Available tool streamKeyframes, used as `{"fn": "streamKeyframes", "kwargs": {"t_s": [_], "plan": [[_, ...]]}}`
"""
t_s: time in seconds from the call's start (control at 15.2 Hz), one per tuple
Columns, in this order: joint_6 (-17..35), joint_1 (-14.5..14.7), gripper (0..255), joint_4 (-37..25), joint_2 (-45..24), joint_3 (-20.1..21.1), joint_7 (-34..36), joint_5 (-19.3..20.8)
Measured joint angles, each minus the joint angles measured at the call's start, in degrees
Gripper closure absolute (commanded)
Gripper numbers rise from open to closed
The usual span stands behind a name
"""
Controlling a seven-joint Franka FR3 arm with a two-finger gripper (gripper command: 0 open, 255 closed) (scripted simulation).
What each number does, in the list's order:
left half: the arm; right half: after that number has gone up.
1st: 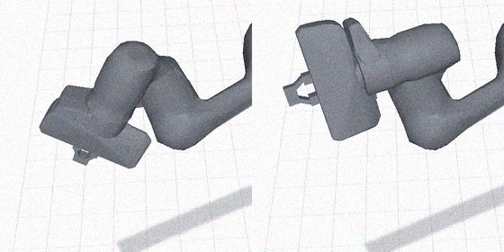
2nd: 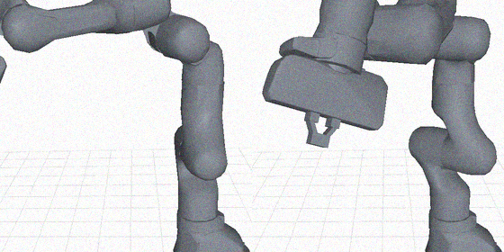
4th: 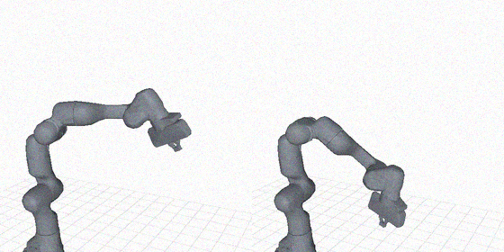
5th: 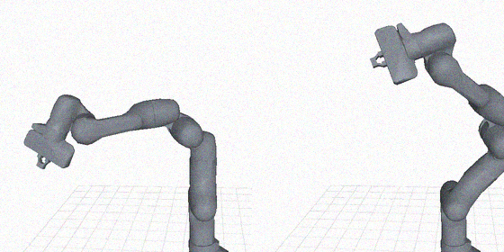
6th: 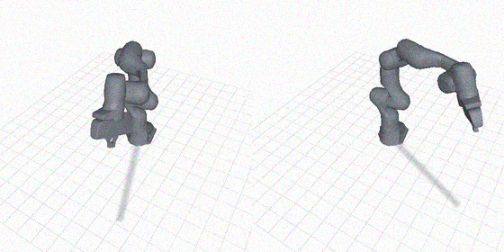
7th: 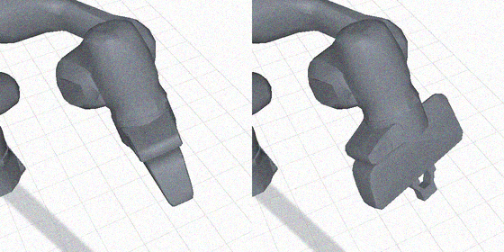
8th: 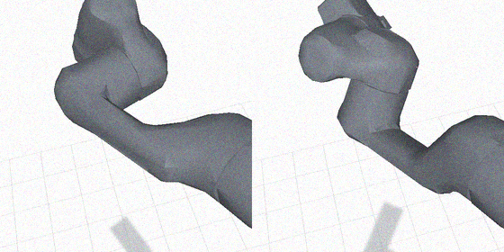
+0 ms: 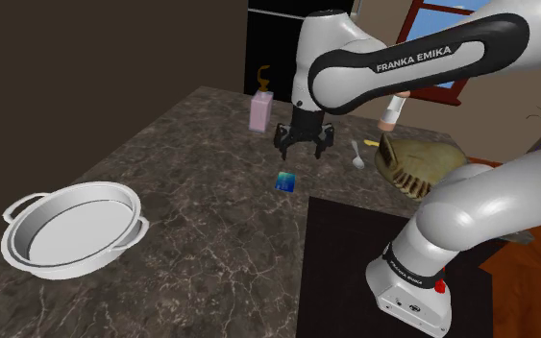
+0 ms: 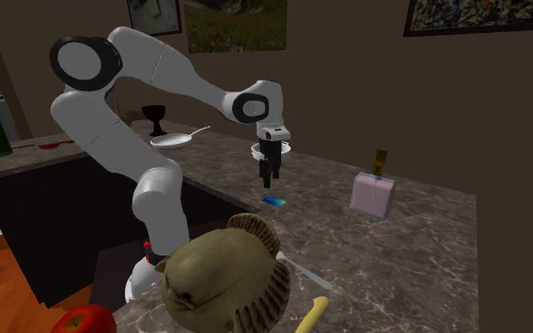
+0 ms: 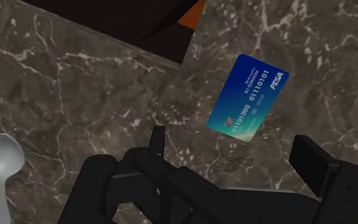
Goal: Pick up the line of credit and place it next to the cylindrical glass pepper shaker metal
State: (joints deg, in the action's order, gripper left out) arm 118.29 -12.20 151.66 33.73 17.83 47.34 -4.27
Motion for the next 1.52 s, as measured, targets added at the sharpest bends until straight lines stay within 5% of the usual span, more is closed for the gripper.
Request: {"fn": "streamKeyframes", "kwargs": {"t_s": [0.4, 1.19, 1.25, 1.52], "plan": [[12.7, -6.7, 0, 1.4, -8.2, 6.1, 17.5, 1.8], [19.3, -8.3, 0, 3.4, -12.6, 7.4, 19.6, 3.5], [19.3, -8.3, 255, 3.4, -12.6, 7.4, 19.6, 3.5], [19.4, -8.3, 255, 3.3, -12.5, 7.4, 19.6, 3.5]]}}
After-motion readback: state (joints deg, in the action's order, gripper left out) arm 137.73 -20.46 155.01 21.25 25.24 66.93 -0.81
